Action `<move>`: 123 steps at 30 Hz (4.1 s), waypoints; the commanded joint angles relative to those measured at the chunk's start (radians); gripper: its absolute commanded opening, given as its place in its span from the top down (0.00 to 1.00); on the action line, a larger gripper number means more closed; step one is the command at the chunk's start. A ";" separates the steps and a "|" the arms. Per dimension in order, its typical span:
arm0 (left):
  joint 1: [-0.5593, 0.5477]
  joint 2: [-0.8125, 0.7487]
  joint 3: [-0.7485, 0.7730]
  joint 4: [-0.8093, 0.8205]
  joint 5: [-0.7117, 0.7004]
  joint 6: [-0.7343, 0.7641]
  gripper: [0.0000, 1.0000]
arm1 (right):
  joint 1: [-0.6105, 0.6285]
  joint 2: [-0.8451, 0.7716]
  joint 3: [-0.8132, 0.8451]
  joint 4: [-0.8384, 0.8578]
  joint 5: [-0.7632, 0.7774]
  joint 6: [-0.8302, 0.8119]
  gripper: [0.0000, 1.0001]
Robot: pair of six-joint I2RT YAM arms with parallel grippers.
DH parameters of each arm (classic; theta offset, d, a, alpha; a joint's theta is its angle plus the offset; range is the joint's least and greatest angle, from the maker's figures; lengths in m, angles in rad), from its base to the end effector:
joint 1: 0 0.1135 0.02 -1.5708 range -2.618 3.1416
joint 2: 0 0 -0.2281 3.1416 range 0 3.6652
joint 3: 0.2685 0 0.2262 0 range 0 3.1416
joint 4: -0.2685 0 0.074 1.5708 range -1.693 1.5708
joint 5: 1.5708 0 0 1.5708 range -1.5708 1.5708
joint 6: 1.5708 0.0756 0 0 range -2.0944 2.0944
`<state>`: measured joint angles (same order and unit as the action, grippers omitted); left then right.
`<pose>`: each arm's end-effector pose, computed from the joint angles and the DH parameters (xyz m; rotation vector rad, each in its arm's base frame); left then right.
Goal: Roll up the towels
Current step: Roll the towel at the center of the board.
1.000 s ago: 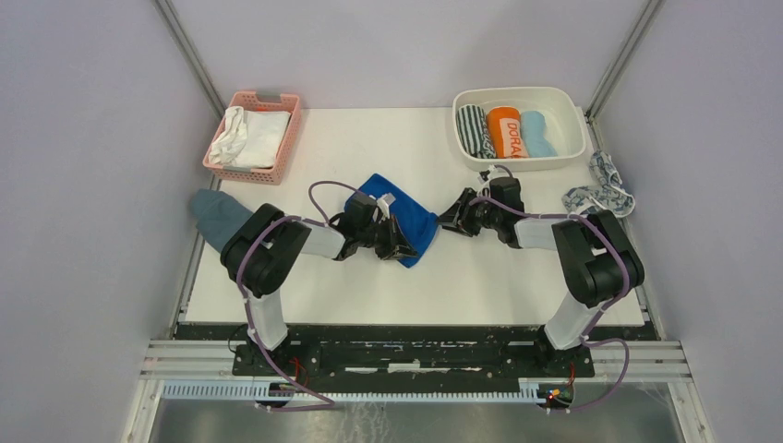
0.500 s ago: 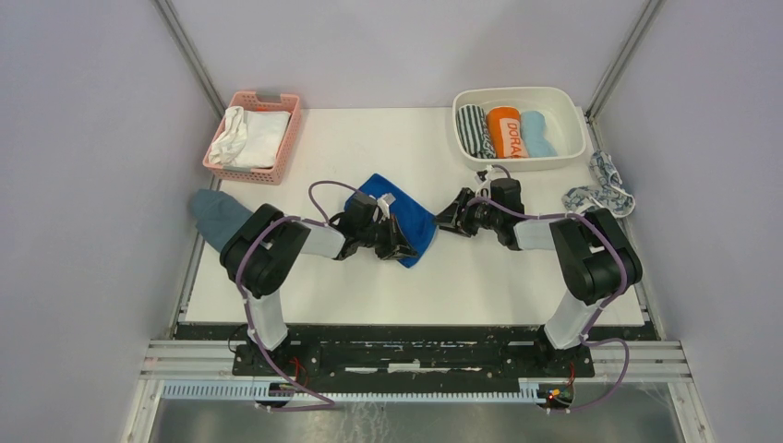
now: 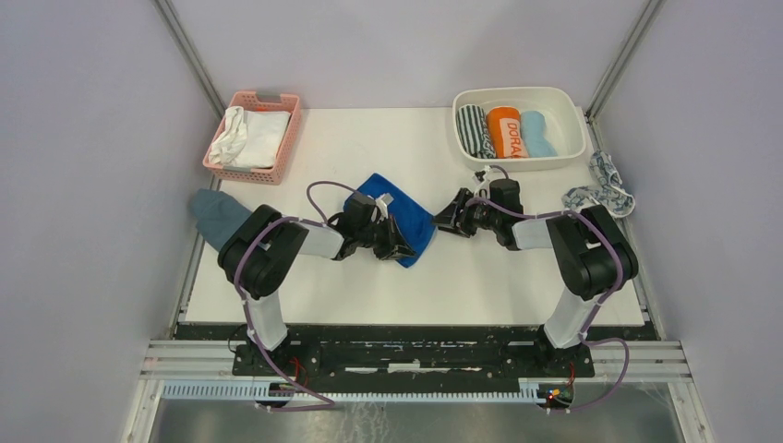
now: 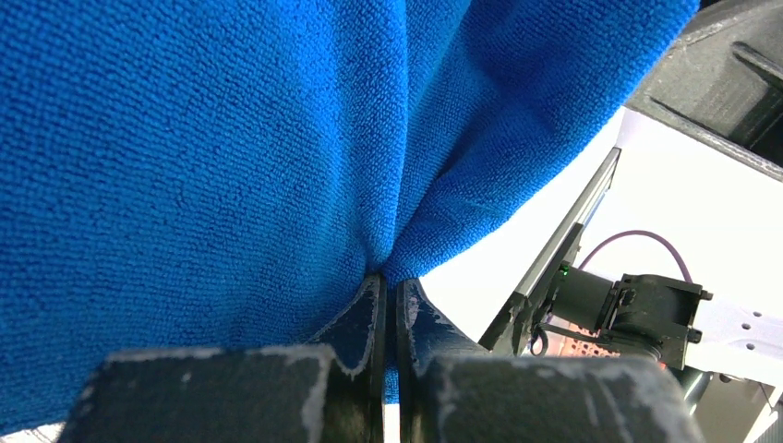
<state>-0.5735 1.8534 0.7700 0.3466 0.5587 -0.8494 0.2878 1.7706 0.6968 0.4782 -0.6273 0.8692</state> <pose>0.2647 -0.2187 0.0752 -0.0297 2.5735 -1.2932 0.3076 0.1373 0.0981 0.2826 2.3362 1.3023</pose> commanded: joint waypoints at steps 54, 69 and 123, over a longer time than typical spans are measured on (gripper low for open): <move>-0.641 -0.262 0.159 -0.430 -1.279 0.783 0.37 | 0.025 0.023 0.199 -0.583 0.294 -0.068 0.97; -0.716 0.089 0.304 -0.421 -1.443 1.055 0.39 | 0.024 0.054 0.225 -0.613 0.239 -0.062 0.96; -0.727 0.050 0.403 -0.705 -1.296 0.884 0.44 | -0.015 0.087 0.262 -0.637 0.147 -0.083 0.96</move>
<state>-1.3025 1.8851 1.1336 -0.3515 -0.6842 0.0601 0.2790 1.8343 0.9432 -0.1352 -0.5011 0.8059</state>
